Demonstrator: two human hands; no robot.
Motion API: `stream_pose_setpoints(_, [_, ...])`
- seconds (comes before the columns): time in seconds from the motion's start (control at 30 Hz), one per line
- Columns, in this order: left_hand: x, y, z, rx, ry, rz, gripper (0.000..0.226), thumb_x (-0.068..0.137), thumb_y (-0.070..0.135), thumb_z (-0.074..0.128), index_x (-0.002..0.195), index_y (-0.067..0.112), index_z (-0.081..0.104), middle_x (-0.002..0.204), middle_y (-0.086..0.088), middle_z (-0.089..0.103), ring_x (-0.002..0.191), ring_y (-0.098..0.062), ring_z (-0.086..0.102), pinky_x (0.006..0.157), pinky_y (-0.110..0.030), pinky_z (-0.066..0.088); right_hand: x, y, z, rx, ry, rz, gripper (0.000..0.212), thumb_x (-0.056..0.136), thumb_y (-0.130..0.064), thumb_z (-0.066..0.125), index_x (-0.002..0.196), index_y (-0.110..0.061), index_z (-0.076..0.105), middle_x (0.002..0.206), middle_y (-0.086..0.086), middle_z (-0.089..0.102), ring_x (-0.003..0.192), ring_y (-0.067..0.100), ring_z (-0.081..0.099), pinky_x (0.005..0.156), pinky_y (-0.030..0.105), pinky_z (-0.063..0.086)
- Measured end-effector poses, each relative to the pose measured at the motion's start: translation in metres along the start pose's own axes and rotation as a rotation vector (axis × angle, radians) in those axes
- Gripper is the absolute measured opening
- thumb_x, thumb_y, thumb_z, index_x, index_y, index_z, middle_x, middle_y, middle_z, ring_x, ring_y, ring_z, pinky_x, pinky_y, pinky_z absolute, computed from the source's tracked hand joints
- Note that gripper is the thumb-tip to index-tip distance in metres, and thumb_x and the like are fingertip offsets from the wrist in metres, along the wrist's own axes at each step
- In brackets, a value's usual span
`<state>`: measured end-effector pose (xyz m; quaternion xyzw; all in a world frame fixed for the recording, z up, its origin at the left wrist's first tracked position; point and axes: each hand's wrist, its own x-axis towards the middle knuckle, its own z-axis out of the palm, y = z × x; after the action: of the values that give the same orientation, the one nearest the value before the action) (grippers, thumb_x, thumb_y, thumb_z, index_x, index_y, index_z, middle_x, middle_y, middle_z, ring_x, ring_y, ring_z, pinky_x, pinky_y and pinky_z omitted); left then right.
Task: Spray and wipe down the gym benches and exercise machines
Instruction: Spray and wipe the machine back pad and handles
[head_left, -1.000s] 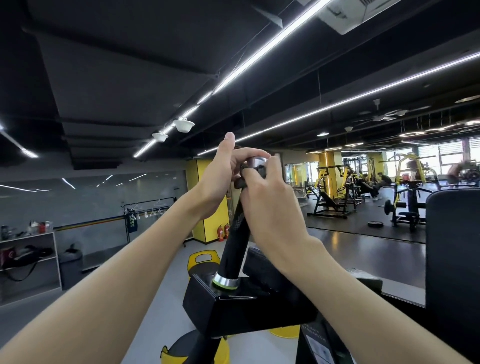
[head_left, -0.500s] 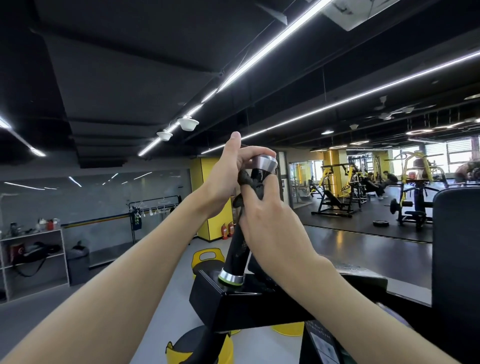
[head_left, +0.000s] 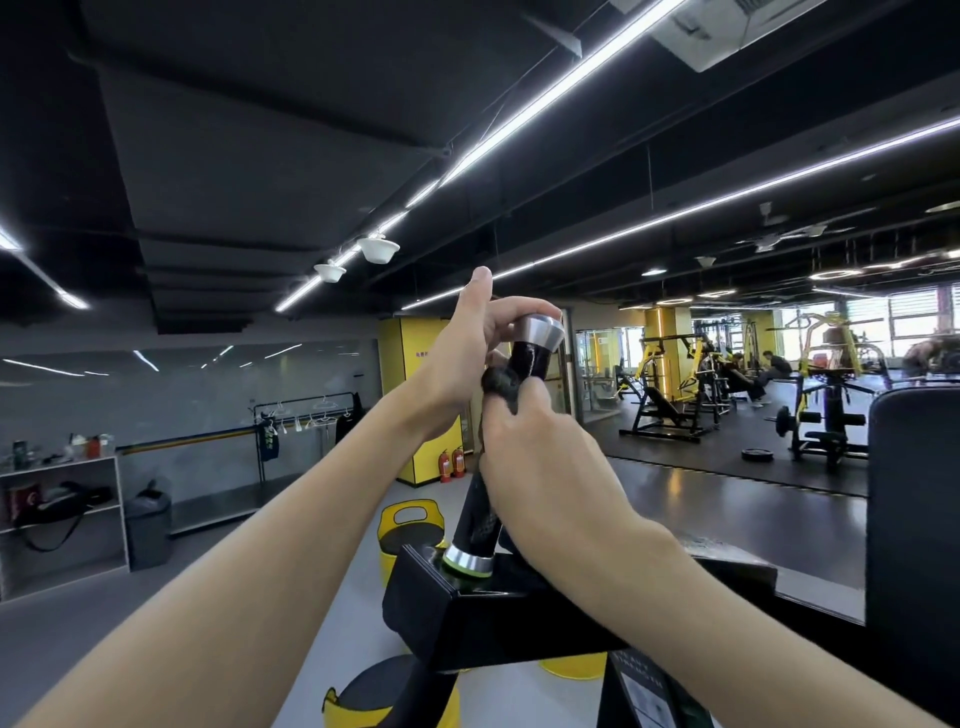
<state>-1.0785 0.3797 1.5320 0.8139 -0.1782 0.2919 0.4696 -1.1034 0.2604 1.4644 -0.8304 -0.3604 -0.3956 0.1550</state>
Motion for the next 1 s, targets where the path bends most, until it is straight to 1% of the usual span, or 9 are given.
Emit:
stream_pose_setpoints(0.07, [0.000, 0.000, 0.000, -0.034, 0.011, 0.004, 0.082, 0.098, 0.063, 0.002, 0.113, 0.024, 0.072, 0.110, -0.007, 0.069, 0.091, -0.015, 0.062, 0.086, -0.036, 0.045, 0.005, 0.004, -0.002, 0.007, 0.041, -0.002, 0.035, 0.094, -0.008, 0.056, 0.127, -0.012, 0.045, 0.115, 0.011, 0.040, 0.078, 0.028, 0.066, 0.069, 0.032, 0.055])
stream_pose_setpoints(0.17, [0.001, -0.001, 0.000, -0.046, 0.024, 0.012, 0.083, 0.099, 0.063, 0.003, 0.111, 0.023, 0.075, 0.115, -0.008, 0.071, 0.112, -0.023, 0.063, 0.107, -0.047, 0.043, 0.017, 0.010, -0.005, 0.001, 0.125, 0.072, 0.037, 0.093, -0.008, 0.057, 0.129, -0.013, 0.047, 0.128, 0.017, 0.043, 0.075, 0.026, 0.068, 0.065, 0.028, 0.054])
stream_pose_setpoints(0.23, [0.001, -0.001, 0.000, -0.029, 0.021, 0.016, 0.083, 0.098, 0.064, 0.003, 0.111, 0.024, 0.074, 0.113, -0.007, 0.071, 0.113, -0.023, 0.062, 0.111, -0.049, 0.040, 0.016, 0.008, -0.002, -0.012, 0.091, 0.086, 0.038, 0.092, -0.008, 0.058, 0.128, -0.012, 0.047, 0.126, 0.017, 0.042, 0.077, 0.027, 0.067, 0.063, 0.028, 0.049])
stream_pose_setpoints(0.4, [0.001, 0.002, 0.002, -0.009, 0.004, 0.024, 0.085, 0.095, 0.063, 0.001, 0.117, 0.018, 0.070, 0.102, -0.001, 0.068, 0.104, -0.022, 0.058, 0.090, -0.037, 0.041, -0.007, 0.001, 0.015, 0.007, 0.001, -0.014, 0.030, 0.092, -0.010, 0.058, 0.121, -0.011, 0.050, 0.113, 0.010, 0.043, 0.079, 0.026, 0.061, 0.064, 0.033, 0.049])
stream_pose_setpoints(0.47, [-0.001, 0.004, 0.003, -0.004, 0.003, 0.033, 0.085, 0.101, 0.057, -0.003, 0.118, 0.014, 0.068, 0.105, -0.001, 0.067, 0.108, -0.020, 0.058, 0.090, -0.036, 0.040, -0.014, 0.000, 0.020, 0.028, -0.047, -0.078, 0.031, 0.095, -0.011, 0.056, 0.125, -0.011, 0.050, 0.115, 0.010, 0.044, 0.079, 0.025, 0.058, 0.063, 0.032, 0.047])
stream_pose_setpoints(0.67, [-0.001, 0.002, 0.004, -0.015, 0.027, 0.014, 0.082, 0.098, 0.064, 0.002, 0.114, 0.022, 0.072, 0.113, -0.008, 0.069, 0.108, -0.021, 0.060, 0.099, -0.038, 0.043, 0.006, 0.014, 0.018, 0.063, 0.136, 0.029, 0.026, 0.092, -0.009, 0.056, 0.118, -0.012, 0.053, 0.108, 0.010, 0.046, 0.071, 0.027, 0.062, 0.061, 0.037, 0.057])
stream_pose_setpoints(0.83, [-0.001, 0.003, 0.005, 0.001, 0.031, 0.016, 0.082, 0.104, 0.055, -0.003, 0.116, 0.018, 0.070, 0.105, -0.005, 0.068, 0.093, -0.017, 0.060, 0.090, -0.038, 0.045, -0.013, 0.005, 0.031, 0.158, 0.104, 0.025, 0.032, 0.078, -0.005, 0.072, 0.108, -0.010, 0.063, 0.091, 0.011, 0.054, 0.050, 0.027, 0.058, 0.044, 0.035, 0.053])
stream_pose_setpoints(0.93, [-0.003, 0.003, 0.005, 0.000, 0.040, 0.031, 0.082, 0.104, 0.055, -0.002, 0.115, 0.019, 0.071, 0.109, -0.009, 0.069, 0.104, -0.025, 0.062, 0.095, -0.040, 0.045, -0.026, 0.003, 0.037, 0.098, 0.030, -0.104, 0.024, 0.082, -0.012, 0.071, 0.106, -0.011, 0.066, 0.097, 0.009, 0.056, 0.065, 0.025, 0.056, 0.052, 0.036, 0.055])
stream_pose_setpoints(1.0, [-0.004, 0.004, 0.006, 0.016, 0.035, 0.035, 0.082, 0.102, 0.058, -0.001, 0.114, 0.020, 0.071, 0.105, -0.008, 0.069, 0.107, -0.026, 0.061, 0.096, -0.041, 0.045, -0.031, 0.006, 0.033, 0.165, -0.066, -0.156, 0.027, 0.093, -0.016, 0.055, 0.119, -0.012, 0.062, 0.113, 0.009, 0.054, 0.082, 0.026, 0.054, 0.068, 0.043, 0.055])
